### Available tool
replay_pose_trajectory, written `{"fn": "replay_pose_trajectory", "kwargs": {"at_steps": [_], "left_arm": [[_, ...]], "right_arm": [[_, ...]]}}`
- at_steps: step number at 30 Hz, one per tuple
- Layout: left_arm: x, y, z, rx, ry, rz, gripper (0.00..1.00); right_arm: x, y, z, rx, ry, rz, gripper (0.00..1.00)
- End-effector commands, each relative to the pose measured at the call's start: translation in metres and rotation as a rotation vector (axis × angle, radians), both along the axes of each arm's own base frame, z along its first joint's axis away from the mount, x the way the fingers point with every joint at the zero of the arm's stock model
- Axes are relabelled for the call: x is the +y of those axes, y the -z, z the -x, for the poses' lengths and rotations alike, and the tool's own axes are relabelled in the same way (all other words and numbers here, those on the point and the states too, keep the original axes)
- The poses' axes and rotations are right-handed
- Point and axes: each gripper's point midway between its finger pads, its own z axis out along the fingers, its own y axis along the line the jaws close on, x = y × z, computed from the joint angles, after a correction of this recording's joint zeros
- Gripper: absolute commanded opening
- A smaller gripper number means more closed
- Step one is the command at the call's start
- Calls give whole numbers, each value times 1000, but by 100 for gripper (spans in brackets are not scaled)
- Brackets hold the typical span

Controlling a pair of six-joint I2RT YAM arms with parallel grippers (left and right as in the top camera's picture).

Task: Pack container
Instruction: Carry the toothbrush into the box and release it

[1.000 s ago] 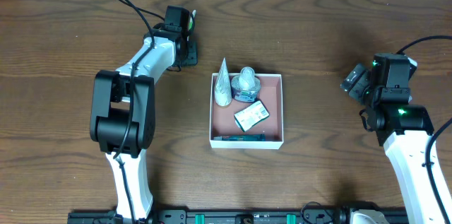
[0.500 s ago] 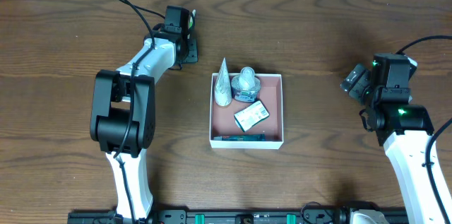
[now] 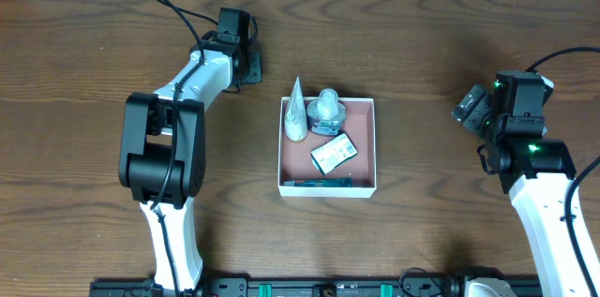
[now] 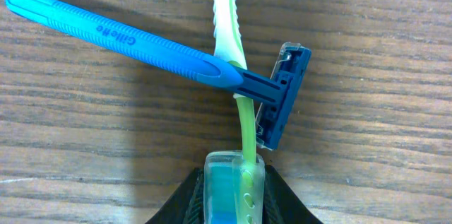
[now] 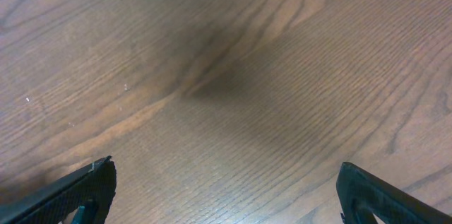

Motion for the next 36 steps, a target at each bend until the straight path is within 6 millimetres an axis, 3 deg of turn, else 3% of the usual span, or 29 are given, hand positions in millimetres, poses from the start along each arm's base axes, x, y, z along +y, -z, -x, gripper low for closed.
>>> {"fn": "replay_pose_trajectory", "kwargs": {"at_steps": [1,12,18,23,29,36], "left_arm": [[2,46,38,172,-6,1,22],[11,52,94,400,-44,-26,19],[8,45,122,516,-79,0,19],[7,33,134,553,-79,10,19],[7,-6,133,501,-75,21,19],[5,-82,122,306,-64,63,19]], "right_arm": [[-6,-4,-1,-8,21,14,99],[-6,-4,-1,-7,21,14,99],[-6,-4,-1,-7,21,14,99],[-6,-4,-1,-7,21,14,99],[-6,-4,-1,-8,21,14,99],[-6,-4,-1,-7,21,14,99]]}}
